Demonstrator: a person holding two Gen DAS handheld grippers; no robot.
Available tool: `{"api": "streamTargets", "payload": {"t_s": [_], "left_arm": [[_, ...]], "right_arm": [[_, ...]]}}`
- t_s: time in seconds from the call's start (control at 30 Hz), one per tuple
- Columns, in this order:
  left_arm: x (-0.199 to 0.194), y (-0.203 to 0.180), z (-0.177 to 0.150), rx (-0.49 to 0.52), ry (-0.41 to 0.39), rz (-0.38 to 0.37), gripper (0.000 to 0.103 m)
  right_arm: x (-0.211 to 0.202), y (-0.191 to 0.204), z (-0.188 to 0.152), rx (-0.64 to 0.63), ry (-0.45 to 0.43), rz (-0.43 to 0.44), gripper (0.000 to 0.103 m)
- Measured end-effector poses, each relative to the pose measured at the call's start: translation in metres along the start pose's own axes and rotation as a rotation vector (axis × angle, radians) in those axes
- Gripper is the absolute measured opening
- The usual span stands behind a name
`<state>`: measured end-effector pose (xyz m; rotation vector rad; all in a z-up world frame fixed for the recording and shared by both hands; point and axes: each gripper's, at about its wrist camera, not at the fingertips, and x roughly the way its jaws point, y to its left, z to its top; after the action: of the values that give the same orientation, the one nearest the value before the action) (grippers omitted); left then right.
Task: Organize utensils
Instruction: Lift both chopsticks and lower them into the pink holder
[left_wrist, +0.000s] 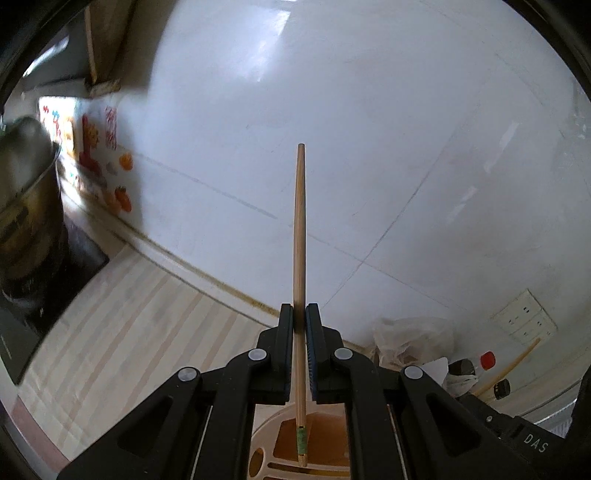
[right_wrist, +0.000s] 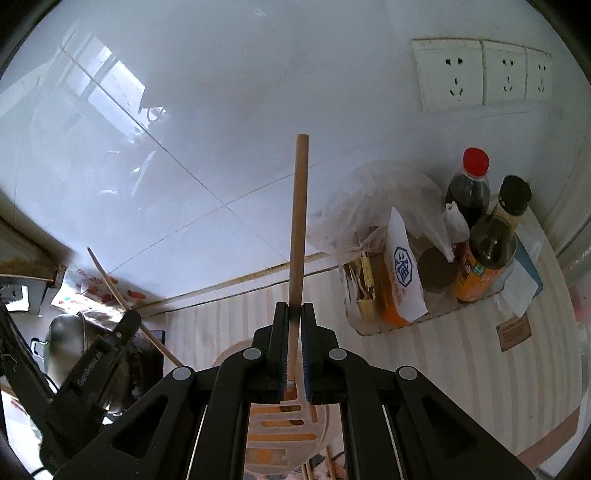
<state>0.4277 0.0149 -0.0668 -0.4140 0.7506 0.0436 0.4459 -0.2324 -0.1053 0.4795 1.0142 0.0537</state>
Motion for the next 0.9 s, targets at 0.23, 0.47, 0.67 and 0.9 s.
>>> {"api": "streamTargets", "payload": {"t_s": [0.23, 0.47, 0.67, 0.9], "left_arm": [[0.002, -0.015, -0.006, 0.108, -0.005, 0.034, 0.004], [0.000, -0.016, 0.001, 0.088, -0.018, 0.025, 0.004], [0.008, -0.022, -0.002, 0.124, -0.009, 0.035, 0.004], [0.017, -0.021, -0.011, 0.151, 0.008, 0.042, 0.004]], "right_arm": [[-0.001, 0.007, 0.001, -0.038, -0.009, -0.017, 0.007], [-0.002, 0.004, -0.001, -0.032, -0.011, -0.003, 0.007], [-0.003, 0.007, -0.003, -0.039, -0.014, -0.005, 0.007], [0.000, 0.008, -0.008, -0.051, -0.001, -0.006, 0.007]]}}
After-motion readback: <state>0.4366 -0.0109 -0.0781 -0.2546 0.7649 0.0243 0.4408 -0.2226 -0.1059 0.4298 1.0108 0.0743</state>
